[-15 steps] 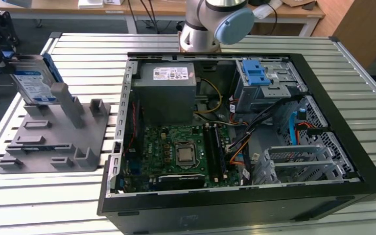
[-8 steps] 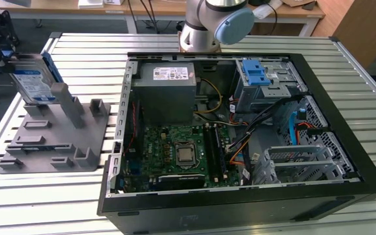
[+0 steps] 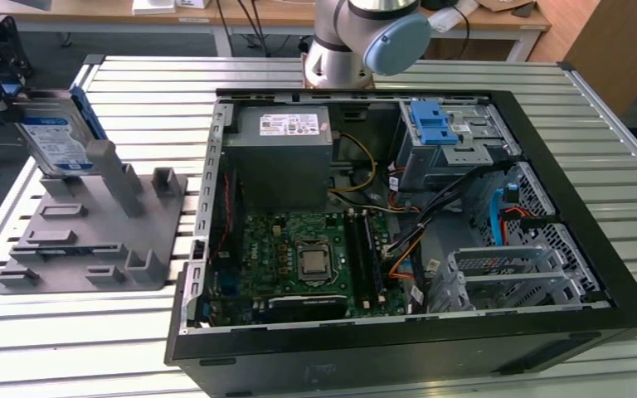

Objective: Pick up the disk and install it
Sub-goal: 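Pick up the disk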

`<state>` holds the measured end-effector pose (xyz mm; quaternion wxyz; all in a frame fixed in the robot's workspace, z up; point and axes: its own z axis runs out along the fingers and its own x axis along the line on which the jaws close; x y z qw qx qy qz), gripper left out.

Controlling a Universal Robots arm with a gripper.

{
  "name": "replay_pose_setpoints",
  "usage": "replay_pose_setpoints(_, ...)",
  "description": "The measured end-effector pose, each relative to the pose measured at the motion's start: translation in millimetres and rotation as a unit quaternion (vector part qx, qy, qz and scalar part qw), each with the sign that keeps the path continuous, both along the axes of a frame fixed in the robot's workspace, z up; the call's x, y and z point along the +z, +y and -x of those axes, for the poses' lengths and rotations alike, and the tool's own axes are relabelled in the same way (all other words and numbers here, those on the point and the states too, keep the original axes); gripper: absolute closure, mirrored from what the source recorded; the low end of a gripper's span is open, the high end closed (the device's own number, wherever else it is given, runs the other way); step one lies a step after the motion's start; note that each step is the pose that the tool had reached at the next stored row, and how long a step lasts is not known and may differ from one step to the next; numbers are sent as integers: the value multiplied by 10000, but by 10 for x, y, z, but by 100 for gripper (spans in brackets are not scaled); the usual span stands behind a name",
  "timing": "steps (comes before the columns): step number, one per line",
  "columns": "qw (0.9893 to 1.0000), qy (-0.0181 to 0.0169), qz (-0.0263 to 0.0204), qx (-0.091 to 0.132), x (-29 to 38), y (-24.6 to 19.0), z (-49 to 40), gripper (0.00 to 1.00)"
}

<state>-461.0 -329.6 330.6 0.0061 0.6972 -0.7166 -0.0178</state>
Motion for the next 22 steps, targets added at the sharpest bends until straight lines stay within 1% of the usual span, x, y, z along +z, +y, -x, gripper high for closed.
replay_pose_setpoints(16,10000,0,0,0,48,0,0,64)
replay_pose_setpoints(22,10000,0,0,0,79,0,0,64)
